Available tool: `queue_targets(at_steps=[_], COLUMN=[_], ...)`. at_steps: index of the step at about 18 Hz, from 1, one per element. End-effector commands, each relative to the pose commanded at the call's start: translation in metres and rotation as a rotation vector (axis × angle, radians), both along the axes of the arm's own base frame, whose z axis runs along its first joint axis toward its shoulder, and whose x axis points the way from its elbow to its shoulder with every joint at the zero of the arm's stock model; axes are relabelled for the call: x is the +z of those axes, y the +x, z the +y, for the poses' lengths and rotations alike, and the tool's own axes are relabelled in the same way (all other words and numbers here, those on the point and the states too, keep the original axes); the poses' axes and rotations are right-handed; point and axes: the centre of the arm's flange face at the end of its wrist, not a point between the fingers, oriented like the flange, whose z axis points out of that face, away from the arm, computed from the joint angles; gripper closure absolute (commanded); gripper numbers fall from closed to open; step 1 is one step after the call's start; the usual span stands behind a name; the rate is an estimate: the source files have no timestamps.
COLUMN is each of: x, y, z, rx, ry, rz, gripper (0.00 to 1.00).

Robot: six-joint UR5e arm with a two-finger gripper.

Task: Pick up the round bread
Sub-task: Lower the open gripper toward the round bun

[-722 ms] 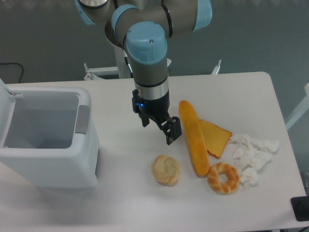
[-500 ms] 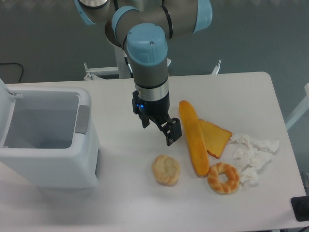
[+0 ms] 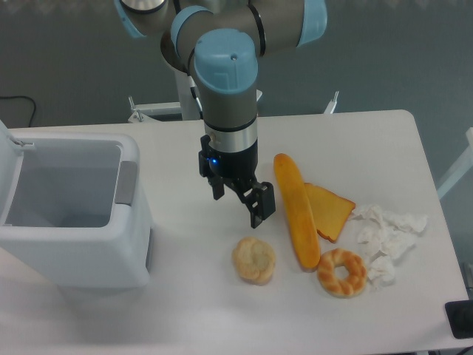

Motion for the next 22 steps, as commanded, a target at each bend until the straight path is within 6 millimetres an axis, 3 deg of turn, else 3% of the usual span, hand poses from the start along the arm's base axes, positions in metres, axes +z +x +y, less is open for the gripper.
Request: queue_targets(at_steps=[7, 11, 22], x=[-0.034, -0.041, -0.111], y=[0.002, 0.000, -0.011], z=[-0.002, 0.001, 0.006], rx=[-0.001, 0.004, -0.005], ry=[-0.024, -0.029, -0.121], rz=[-0.028, -0.036, -0.115], gripper=[0.00, 0.00, 0.00])
